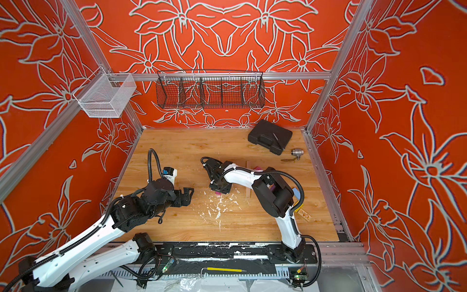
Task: Assemble the letter k with building blocks
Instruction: Assemble the building block at the center of the board.
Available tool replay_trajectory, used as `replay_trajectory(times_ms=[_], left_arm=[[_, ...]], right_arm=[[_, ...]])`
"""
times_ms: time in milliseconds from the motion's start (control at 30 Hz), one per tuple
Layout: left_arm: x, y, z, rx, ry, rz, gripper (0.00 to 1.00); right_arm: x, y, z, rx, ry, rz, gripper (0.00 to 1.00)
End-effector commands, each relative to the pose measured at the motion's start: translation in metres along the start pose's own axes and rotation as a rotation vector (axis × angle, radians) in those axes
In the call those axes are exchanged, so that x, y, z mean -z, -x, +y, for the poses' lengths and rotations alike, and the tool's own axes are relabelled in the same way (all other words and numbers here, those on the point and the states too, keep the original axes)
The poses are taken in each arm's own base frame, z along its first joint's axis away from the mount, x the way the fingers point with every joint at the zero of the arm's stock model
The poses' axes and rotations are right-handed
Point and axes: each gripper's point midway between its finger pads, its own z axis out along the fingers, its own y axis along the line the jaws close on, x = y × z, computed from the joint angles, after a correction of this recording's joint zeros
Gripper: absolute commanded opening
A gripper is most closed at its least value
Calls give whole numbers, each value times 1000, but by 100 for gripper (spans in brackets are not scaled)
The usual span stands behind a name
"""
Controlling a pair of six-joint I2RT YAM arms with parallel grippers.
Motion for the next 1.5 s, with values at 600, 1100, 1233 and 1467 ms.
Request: replay_trajectory(times_ms=[600,1100,1233,1467], left_arm=[[-73,-15,-60,-35,29,384,62],[-162,-49,-80,-55,121,692,52],[-182,-59,-79,-61,132,743,51],[-204,-71,-74,-66,147,769,46]], right_arm=[[219,29,-112,241,126,-527,58],[240,-33,-130,496,385,-473,93],[234,-41,-129,516,392,-421,95],[231,-40,-130,508,381,-415,96]])
